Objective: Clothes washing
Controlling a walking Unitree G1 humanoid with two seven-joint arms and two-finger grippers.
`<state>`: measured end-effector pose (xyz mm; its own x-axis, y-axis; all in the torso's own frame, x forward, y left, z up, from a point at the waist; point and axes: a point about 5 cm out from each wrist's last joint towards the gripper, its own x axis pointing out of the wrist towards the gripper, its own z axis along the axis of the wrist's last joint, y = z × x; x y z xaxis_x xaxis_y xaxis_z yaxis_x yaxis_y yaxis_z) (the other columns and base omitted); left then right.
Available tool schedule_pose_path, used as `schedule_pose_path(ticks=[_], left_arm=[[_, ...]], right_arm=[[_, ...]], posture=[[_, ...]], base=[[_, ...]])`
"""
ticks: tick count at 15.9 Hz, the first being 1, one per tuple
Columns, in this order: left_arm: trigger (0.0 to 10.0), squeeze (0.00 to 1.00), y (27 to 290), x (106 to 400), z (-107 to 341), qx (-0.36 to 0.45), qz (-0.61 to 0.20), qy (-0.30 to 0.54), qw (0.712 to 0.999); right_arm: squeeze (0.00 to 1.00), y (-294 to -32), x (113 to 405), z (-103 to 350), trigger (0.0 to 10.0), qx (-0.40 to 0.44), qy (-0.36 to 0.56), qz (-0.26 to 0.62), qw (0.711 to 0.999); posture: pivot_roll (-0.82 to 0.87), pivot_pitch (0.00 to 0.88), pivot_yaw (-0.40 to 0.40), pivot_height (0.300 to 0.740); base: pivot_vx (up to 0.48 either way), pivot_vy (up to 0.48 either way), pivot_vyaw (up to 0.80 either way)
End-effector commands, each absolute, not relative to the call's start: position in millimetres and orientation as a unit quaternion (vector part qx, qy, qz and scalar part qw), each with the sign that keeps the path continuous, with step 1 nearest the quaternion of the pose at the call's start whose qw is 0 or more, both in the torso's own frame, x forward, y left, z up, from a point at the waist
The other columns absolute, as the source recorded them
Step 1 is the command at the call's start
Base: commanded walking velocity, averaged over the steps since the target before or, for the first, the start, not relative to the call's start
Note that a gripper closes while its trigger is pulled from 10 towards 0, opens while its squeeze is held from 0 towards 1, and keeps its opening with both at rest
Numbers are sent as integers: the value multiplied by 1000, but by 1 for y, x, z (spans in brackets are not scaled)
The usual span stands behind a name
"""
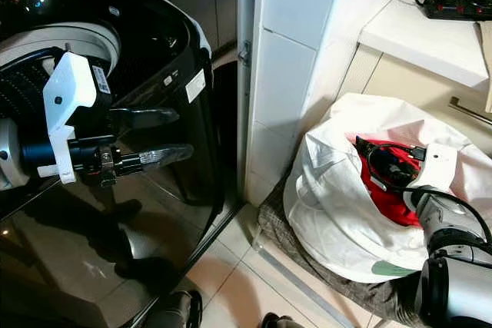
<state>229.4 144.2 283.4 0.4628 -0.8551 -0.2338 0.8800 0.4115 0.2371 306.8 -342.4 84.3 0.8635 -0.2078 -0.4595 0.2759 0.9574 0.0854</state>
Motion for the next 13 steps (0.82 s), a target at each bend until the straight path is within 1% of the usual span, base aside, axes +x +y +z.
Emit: schedule_pose_path(ticks=[1, 7, 8, 9, 12, 13], left_arm=[[10000, 0, 141, 226, 281, 164, -530, 44, 831], [10000, 0, 140, 229, 279, 162, -521, 36, 837], [10000, 0, 140, 232, 275, 159, -512, 31, 844], [10000, 0, 140, 233, 273, 156, -507, 28, 847], [10000, 0, 144, 242, 265, 139, -455, 8, 880], [10000, 0, 145, 244, 263, 137, -447, 6, 884]], right_arm=[[0, -343, 307, 84, 0, 77, 239, -121, 960], [0, -345, 311, 92, 0, 95, 216, -124, 964], [0, -348, 311, 96, 0, 117, 197, -135, 964], [0, -348, 312, 98, 0, 120, 191, -134, 965], [0, -349, 319, 114, 0, 110, 160, -108, 975], [0, -350, 320, 117, 0, 110, 154, -105, 976]], posture=[[338, 178, 10, 740], [311, 158, -5, 740], [279, 134, -27, 740], [264, 125, -35, 740], [183, 83, -59, 740], [169, 75, -61, 740]], base=[[0, 0, 0], [0, 0, 0], [0, 0, 0], [0, 0, 0], [0, 0, 0], [0, 0, 0]])
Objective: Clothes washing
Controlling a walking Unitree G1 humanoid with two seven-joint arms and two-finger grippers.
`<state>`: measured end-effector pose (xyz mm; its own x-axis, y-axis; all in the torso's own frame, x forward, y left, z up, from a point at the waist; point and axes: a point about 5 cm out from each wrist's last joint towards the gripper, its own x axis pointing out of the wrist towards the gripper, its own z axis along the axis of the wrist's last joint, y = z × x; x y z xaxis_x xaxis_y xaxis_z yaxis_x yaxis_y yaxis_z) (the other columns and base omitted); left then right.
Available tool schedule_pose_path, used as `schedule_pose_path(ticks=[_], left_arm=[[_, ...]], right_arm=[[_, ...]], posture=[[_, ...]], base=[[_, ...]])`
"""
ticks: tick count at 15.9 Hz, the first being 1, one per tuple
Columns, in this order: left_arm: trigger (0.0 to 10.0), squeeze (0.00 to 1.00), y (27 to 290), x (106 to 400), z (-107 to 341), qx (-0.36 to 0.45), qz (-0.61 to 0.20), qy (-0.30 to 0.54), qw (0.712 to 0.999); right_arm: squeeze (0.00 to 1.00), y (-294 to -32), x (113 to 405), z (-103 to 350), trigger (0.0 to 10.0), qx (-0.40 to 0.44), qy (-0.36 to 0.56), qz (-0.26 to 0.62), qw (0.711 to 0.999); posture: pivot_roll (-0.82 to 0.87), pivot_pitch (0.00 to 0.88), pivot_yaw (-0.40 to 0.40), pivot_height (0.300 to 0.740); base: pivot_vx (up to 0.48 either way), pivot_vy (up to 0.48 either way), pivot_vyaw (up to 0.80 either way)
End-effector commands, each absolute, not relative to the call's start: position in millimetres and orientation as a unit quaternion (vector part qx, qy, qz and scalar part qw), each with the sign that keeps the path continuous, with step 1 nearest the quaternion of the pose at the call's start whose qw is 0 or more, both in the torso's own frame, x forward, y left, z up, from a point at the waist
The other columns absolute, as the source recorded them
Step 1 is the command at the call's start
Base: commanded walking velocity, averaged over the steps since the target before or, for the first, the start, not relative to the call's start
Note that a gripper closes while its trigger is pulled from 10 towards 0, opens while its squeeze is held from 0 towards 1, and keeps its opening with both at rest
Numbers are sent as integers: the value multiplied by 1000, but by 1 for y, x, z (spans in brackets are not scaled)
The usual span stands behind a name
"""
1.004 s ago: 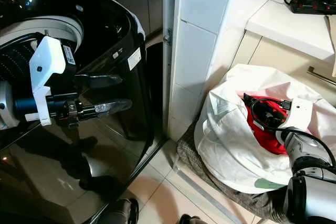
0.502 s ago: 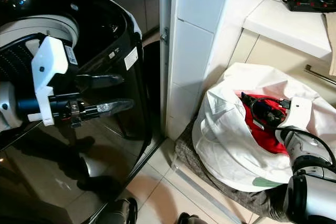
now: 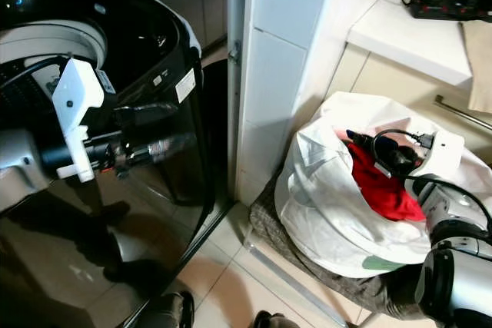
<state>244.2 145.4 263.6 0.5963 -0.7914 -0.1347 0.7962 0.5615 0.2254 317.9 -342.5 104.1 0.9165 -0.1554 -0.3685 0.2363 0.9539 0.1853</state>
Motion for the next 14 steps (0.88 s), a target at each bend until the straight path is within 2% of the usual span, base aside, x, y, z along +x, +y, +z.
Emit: schedule_pose_path(ticks=[1, 4, 7, 12, 14], left_arm=[[10000, 0, 143, 249, 260, 130, -428, -1, 894], [10000, 0, 132, 262, 259, 109, -399, -38, 910], [10000, 0, 122, 274, 268, 97, -374, -82, 919], [10000, 0, 110, 282, 263, 95, -376, -95, 917], [10000, 0, 104, 283, 264, 102, -379, -110, 913]], right_arm=[[0, -350, 325, 128, 0, 109, 131, -89, 981], [0, -346, 338, 170, 0, 75, 59, -18, 995], [0, -328, 338, 213, 0, 26, -19, 61, 998], [0, -326, 328, 213, 0, 26, -18, 30, 999], [0, -293, 316, 219, 0, 55, -36, 151, 986]], posture=[[132, 53, -69, 740], [85, 25, -79, 740], [47, 8, -60, 740], [14, 0, -45, 740], [9, 0, -58, 740]], base=[[0, 0, 0], [0, 0, 0], [0, 0, 0], [0, 0, 0], [0, 0, 0]])
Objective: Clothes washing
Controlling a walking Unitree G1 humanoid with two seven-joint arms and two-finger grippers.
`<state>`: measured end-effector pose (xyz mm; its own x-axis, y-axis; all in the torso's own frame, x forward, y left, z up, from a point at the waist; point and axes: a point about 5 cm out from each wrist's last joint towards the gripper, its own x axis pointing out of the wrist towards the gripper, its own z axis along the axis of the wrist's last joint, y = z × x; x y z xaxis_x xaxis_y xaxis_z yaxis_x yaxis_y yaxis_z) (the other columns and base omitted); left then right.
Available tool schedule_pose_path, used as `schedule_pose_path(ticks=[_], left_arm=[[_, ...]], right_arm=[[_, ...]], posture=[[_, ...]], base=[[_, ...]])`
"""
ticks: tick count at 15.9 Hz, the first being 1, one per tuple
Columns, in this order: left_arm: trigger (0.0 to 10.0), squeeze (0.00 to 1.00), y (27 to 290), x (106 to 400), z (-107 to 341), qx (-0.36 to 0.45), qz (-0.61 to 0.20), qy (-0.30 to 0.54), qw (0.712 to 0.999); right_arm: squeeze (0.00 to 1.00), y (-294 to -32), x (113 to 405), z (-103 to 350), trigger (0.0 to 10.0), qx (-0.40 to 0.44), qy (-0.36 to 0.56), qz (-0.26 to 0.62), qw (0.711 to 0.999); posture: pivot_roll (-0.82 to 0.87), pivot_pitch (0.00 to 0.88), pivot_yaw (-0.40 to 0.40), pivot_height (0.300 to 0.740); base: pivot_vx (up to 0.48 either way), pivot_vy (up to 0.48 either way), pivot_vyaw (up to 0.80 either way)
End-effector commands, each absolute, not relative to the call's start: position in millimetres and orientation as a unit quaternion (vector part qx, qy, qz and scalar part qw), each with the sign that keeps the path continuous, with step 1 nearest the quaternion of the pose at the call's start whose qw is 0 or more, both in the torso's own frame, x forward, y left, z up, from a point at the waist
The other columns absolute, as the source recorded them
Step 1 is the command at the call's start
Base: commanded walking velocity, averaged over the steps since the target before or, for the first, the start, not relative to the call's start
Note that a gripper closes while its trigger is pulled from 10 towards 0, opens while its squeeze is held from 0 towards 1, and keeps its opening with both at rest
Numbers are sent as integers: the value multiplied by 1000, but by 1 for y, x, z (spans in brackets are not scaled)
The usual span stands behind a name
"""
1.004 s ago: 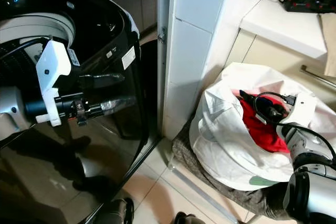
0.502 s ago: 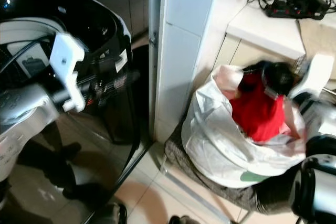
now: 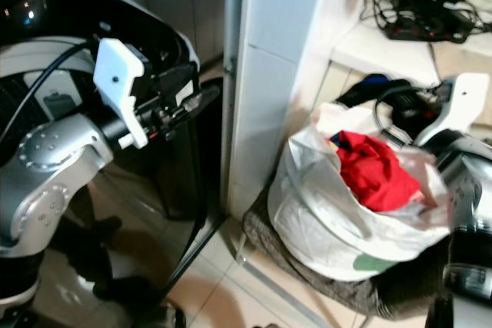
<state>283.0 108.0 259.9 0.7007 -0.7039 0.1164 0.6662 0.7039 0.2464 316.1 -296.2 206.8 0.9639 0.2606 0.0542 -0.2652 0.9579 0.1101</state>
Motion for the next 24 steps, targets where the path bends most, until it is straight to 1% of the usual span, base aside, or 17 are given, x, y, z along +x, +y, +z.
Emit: schedule_pose_path(ticks=[1, 2, 3, 4, 6, 7, 10, 11, 12, 14, 17, 19, 20, 21, 22, 23, 24], left_arm=[[10000, 0, 103, 283, 264, 104, -378, -114, 913], [10000, 0, 98, 283, 268, 92, -386, -134, 908], [10000, 1000, 92, 281, 276, 67, -398, -156, 902], [10000, 1000, 87, 279, 281, 61, -410, -172, 894], [10000, 1000, 77, 277, 286, 82, -437, -194, 874], [10000, 1000, 71, 276, 286, 97, -453, -199, 864], [10000, 1000, 65, 277, 281, 96, -459, -190, 862], [10000, 800, 65, 277, 280, 98, -461, -186, 862], [10000, 0, 65, 277, 277, 93, -465, -180, 861], [10000, 0, 63, 276, 276, 66, -478, -172, 859], [10000, 0, 58, 270, 271, 56, -507, -156, 846], [10000, 0, 55, 264, 268, 25, -537, -136, 832], [10000, 0, 54, 263, 267, 24, -541, -132, 830], [9020, 0, 55, 264, 264, 36, -538, -123, 833], [5529, 0, 56, 267, 262, 43, -529, -121, 839], [3451, 0, 56, 268, 262, 43, -525, -121, 841], [0, 0, 57, 269, 263, 40, -521, -122, 844]], right_arm=[[0, -289, 314, 220, 0, 58, -40, 164, 984], [0, -274, 311, 223, 0, 80, -46, 214, 972], [0, -256, 306, 227, 0, 97, -51, 268, 957], [0, -245, 301, 230, 0, 102, -52, 301, 947], [0, -230, 296, 235, 0, 123, -56, 352, 926], [0, -219, 294, 238, 0, 134, -57, 387, 910], [0, -197, 289, 246, 0, 149, -62, 433, 887], [0, -194, 287, 248, 0, 150, -61, 441, 883], [0, -190, 284, 249, 0, 149, -57, 456, 875], [0, -186, 281, 249, 0, 143, -48, 470, 870], [0, -183, 279, 250, 0, 141, -42, 474, 868], [0, -183, 279, 250, 0, 136, -38, 473, 870], [0, -183, 279, 249, 0, 136, -37, 473, 870], [0, -182, 278, 250, 0, 136, -38, 475, 869], [0, -181, 278, 250, 0, 136, -38, 476, 868], [0, -181, 278, 250, 0, 136, -38, 477, 868], [0, -181, 277, 250, 0, 136, -38, 478, 867]], posture=[[9, 0, -58, 740], [4, 0, -63, 740], [2, 0, -66, 740], [2, 0, -71, 740], [5, 0, -85, 740], [5, 0, -85, 740], [3, 0, -88, 740], [3, 0, -90, 740], [4, 0, -91, 740], [2, 0, -94, 740], [-1, 0, -93, 740], [-1, 0, -93, 740], [-1, 0, -93, 740], [1, 0, -90, 740], [1, 0, -90, 740], [1, 0, -90, 740], [2, 0, -90, 740]], base=[[0, 0, 0], [0, 0, 0], [0, 0, 0], [0, 0, 0], [0, 0, 0], [0, 0, 0], [0, 0, 0], [0, 0, 0], [0, 0, 0], [0, 0, 0], [0, 0, 0], [0, 0, 0], [0, 0, 0], [0, 0, 0], [0, 0, 0], [0, 0, 0], [0, 0, 0]])
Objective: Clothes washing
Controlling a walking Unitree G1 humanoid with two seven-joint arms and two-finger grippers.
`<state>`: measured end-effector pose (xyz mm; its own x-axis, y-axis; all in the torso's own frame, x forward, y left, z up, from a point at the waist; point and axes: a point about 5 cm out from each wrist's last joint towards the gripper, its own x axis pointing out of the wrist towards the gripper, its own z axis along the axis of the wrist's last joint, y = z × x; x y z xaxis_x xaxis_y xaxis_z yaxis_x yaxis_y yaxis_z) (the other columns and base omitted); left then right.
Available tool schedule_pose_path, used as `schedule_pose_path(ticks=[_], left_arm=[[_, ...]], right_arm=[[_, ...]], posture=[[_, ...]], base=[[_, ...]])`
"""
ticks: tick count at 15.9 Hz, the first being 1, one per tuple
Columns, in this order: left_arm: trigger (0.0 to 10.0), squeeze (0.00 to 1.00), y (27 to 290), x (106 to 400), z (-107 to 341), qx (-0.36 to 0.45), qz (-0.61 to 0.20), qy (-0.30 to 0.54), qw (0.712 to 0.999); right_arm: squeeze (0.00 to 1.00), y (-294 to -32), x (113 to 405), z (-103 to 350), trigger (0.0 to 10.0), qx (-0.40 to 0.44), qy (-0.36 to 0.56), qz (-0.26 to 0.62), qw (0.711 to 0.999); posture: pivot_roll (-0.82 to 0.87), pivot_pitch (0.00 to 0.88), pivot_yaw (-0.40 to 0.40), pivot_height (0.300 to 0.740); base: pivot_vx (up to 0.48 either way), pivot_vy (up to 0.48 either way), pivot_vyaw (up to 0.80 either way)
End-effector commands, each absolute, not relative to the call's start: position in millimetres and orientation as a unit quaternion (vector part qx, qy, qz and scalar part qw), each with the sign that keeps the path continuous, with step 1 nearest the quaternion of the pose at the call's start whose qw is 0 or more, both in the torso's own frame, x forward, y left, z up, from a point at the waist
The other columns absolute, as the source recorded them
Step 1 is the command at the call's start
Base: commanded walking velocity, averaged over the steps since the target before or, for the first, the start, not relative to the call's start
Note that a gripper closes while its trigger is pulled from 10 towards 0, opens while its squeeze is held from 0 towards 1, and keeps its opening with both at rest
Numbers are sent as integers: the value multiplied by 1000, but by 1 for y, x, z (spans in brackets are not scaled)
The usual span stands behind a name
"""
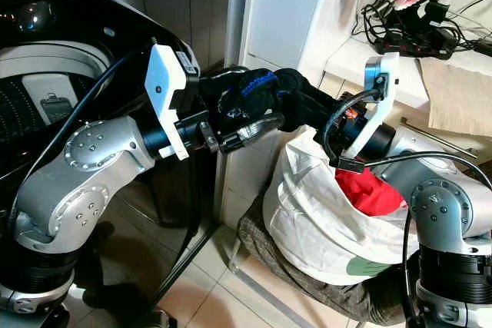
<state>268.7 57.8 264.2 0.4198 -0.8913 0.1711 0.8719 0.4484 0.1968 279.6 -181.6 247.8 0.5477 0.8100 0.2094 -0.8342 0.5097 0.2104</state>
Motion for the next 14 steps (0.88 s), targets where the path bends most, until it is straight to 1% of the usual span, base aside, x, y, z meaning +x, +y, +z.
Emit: schedule_pose_path(ticks=[1, 14], left_arm=[[0, 0, 58, 270, 264, 39, -521, -122, 844], [0, 0, 64, 271, 263, 40, -515, -113, 849]], right_arm=[[0, -181, 277, 250, 0, 137, -37, 479, 867], [0, -176, 278, 249, 0, 131, -34, 485, 864]], posture=[[3, 0, -90, 740], [1, 0, -90, 740]], base=[[0, 0, 0], [0, 0, 0]])
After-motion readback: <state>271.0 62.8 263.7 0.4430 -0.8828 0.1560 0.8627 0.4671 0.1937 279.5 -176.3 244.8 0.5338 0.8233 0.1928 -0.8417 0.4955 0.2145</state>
